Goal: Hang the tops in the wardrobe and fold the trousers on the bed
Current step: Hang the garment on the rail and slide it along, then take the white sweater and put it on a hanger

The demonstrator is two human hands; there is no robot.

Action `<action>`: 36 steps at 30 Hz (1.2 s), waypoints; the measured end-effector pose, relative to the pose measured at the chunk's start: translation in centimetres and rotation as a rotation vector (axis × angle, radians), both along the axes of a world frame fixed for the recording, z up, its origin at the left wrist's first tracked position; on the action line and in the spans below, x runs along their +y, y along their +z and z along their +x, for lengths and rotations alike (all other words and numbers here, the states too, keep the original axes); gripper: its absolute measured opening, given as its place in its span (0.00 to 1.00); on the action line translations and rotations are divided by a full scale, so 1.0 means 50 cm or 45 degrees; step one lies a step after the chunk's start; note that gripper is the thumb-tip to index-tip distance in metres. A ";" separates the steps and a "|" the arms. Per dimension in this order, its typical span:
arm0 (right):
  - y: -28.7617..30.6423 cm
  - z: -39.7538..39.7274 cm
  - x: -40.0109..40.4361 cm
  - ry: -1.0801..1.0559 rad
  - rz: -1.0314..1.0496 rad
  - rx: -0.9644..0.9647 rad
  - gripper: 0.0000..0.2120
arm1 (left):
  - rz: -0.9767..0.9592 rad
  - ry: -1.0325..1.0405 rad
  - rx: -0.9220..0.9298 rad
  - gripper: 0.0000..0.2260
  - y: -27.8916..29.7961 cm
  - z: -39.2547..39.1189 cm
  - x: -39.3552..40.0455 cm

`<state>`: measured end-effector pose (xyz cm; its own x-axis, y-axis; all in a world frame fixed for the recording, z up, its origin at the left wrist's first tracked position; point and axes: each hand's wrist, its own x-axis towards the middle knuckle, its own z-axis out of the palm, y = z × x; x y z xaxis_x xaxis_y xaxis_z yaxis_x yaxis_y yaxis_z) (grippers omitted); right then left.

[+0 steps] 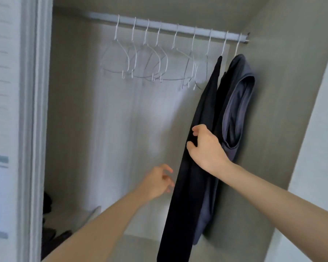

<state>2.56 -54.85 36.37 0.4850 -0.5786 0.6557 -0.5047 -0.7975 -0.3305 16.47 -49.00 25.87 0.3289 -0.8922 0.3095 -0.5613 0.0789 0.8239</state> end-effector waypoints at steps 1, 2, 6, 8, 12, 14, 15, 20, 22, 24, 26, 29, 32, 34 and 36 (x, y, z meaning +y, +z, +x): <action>-0.023 0.001 0.014 0.042 0.040 0.015 0.21 | 0.007 0.012 0.018 0.13 -0.008 0.000 0.030; -0.047 0.003 0.026 0.090 0.082 0.024 0.21 | 0.003 0.040 0.019 0.13 -0.017 0.000 0.060; -0.142 0.021 0.073 0.360 0.211 0.057 0.20 | -0.002 0.254 0.018 0.12 -0.056 -0.013 0.180; -0.194 0.030 0.101 0.484 0.273 0.069 0.18 | 0.022 0.409 0.014 0.11 -0.089 -0.030 0.243; -0.300 0.033 0.180 0.742 0.356 0.124 0.15 | 0.015 0.714 -0.028 0.08 -0.171 -0.094 0.397; -0.360 0.026 0.242 0.921 0.370 0.186 0.14 | 0.025 0.937 -0.011 0.08 -0.226 -0.144 0.494; -0.383 0.021 0.266 0.992 0.371 0.214 0.14 | 0.013 1.023 0.023 0.08 -0.249 -0.167 0.533; -0.484 -0.033 0.482 1.394 0.466 0.420 0.12 | 0.105 1.537 0.248 0.10 -0.374 -0.356 0.788; -0.508 -0.059 0.574 1.506 0.479 0.474 0.11 | 0.159 1.706 0.291 0.10 -0.415 -0.435 0.885; -0.530 -0.085 0.669 1.644 0.513 0.584 0.12 | 0.202 1.885 0.352 0.09 -0.446 -0.516 0.979; -0.547 -0.107 0.749 1.754 0.537 0.671 0.12 | 0.243 2.019 0.407 0.09 -0.475 -0.582 1.058; -0.578 -0.147 0.899 1.914 0.564 0.813 0.13 | 0.264 2.222 0.516 0.09 -0.521 -0.692 1.190; -0.618 -0.186 1.056 2.060 0.572 0.971 0.11 | 0.296 2.387 0.644 0.10 -0.571 -0.787 1.319; -0.647 -0.207 1.151 2.107 0.567 1.068 0.10 | 0.272 2.488 0.722 0.10 -0.605 -0.839 1.394; -0.678 -0.225 1.247 2.121 0.544 1.185 0.10 | 0.237 2.570 0.809 0.10 -0.643 -0.885 1.469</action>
